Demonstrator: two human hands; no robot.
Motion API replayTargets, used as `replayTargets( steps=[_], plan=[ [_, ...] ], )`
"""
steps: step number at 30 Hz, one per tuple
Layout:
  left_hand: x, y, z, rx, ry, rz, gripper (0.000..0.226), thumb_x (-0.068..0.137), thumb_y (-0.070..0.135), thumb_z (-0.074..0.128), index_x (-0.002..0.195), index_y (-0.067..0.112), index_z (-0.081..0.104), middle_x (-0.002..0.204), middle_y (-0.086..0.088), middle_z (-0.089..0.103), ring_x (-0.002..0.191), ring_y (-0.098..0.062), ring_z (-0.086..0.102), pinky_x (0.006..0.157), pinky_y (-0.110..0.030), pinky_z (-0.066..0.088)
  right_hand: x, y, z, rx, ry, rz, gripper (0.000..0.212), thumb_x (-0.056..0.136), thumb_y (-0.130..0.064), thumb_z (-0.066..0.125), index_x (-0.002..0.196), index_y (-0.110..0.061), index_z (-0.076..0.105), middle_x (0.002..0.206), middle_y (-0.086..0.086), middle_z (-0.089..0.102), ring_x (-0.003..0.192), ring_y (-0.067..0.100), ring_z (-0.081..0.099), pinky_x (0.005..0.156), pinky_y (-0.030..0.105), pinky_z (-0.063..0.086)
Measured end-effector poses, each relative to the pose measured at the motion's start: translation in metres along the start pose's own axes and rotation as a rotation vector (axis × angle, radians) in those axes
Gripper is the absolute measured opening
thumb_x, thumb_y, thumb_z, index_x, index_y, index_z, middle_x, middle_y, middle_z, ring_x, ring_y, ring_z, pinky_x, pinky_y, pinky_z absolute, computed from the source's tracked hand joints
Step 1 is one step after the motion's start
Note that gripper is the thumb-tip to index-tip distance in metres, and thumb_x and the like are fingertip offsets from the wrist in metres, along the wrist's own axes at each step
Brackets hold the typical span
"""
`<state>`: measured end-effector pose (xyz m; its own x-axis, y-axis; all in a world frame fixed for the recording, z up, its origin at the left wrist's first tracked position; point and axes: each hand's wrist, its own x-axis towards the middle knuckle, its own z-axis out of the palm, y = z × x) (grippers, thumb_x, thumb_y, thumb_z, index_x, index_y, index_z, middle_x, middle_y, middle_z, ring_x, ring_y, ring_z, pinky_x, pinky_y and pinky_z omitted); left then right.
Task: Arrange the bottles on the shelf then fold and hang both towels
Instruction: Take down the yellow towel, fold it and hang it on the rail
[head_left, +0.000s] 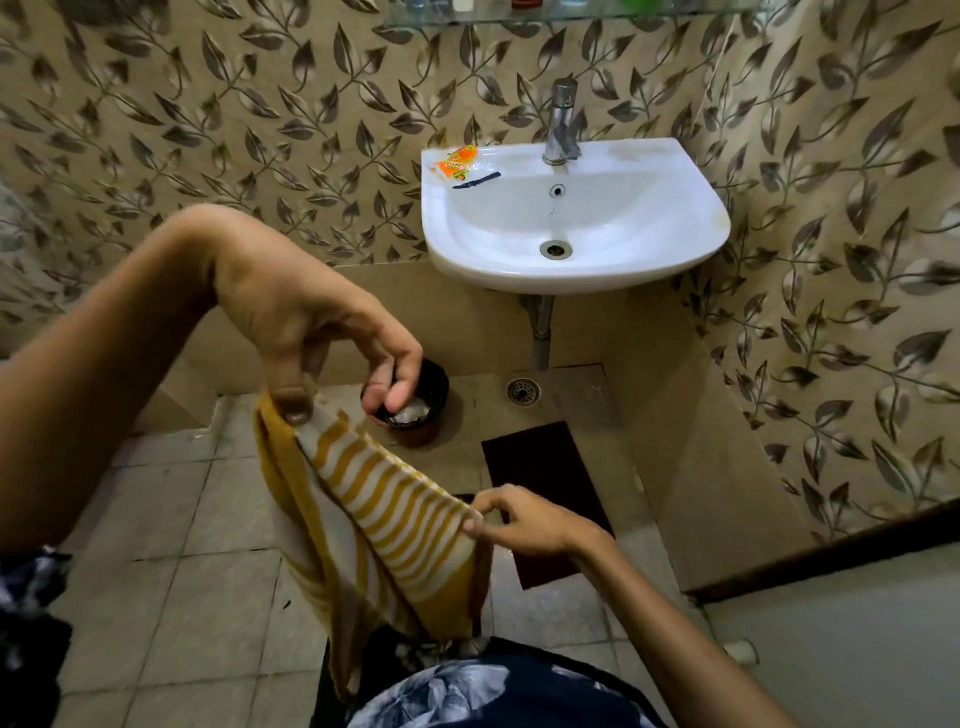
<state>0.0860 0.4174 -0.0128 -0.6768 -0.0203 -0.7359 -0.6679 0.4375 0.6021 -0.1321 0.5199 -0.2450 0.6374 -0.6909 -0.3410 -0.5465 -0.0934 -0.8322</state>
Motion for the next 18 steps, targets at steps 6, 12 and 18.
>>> replayTargets(
  steps=[6,12,18],
  plan=[
    [0.013,0.001,0.013,-0.137,0.267,-0.018,0.055,0.062,-0.014,0.077,0.093,0.027,0.058,0.116,0.0,0.061,0.084,-0.016,0.066,0.057,-0.009,0.05,-0.005,-0.054,-0.016,0.105,0.193,-0.206,0.038,0.1,-0.039,0.034,0.079,-0.011,0.049,0.077,0.01,0.052,0.069,0.022,0.049,0.064,0.042,0.039],
    [0.045,0.001,0.035,-0.054,0.237,0.088,0.058,0.065,-0.005,0.078,0.097,0.043,0.067,0.146,0.008,0.024,0.125,0.013,0.035,0.081,-0.001,0.043,-0.01,-0.094,-0.036,-0.008,0.33,-0.38,0.022,0.099,-0.016,0.04,0.09,-0.01,0.059,0.091,-0.008,0.061,0.086,0.002,0.056,0.074,0.029,0.047],
    [0.048,-0.005,0.03,-0.132,0.257,0.074,0.058,0.063,0.004,0.078,0.096,0.05,0.068,0.133,0.018,0.039,0.096,0.021,0.054,0.064,-0.002,0.047,-0.01,-0.093,-0.053,-0.114,0.42,-0.44,0.027,0.099,-0.028,0.042,0.074,-0.019,0.05,0.075,-0.008,0.051,0.07,0.013,0.051,0.062,0.032,0.041]
  ],
)
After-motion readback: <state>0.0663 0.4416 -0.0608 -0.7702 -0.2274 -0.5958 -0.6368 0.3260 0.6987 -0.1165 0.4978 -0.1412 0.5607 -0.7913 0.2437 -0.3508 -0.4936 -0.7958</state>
